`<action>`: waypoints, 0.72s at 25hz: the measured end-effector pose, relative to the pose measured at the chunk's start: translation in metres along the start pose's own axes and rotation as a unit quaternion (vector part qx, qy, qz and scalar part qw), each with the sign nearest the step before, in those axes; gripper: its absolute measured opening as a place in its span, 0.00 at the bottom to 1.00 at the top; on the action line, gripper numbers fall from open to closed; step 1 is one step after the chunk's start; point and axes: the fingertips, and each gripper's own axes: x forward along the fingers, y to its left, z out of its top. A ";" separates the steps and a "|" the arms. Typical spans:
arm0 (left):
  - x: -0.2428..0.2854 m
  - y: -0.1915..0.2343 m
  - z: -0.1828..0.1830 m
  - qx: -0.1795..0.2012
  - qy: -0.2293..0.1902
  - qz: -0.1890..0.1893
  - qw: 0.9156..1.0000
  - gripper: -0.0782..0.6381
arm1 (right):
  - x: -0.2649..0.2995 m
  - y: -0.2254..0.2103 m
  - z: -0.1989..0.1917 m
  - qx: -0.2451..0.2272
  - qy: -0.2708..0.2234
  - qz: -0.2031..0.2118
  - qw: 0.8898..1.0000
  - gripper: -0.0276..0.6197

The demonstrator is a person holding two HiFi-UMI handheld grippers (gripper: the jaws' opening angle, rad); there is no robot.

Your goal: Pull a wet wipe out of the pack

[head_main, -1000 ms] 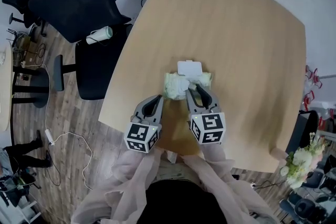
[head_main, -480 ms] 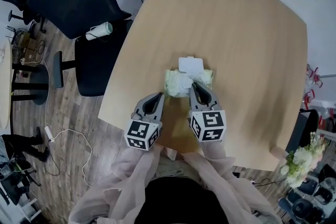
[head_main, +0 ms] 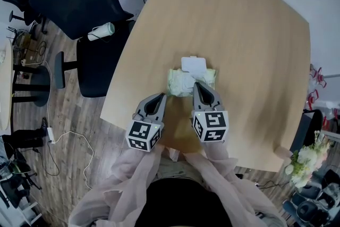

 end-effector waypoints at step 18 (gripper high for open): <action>-0.016 -0.001 0.005 0.009 -0.016 0.001 1.000 0.12 | -0.018 0.010 -0.005 0.006 -0.010 -0.001 1.000 0.06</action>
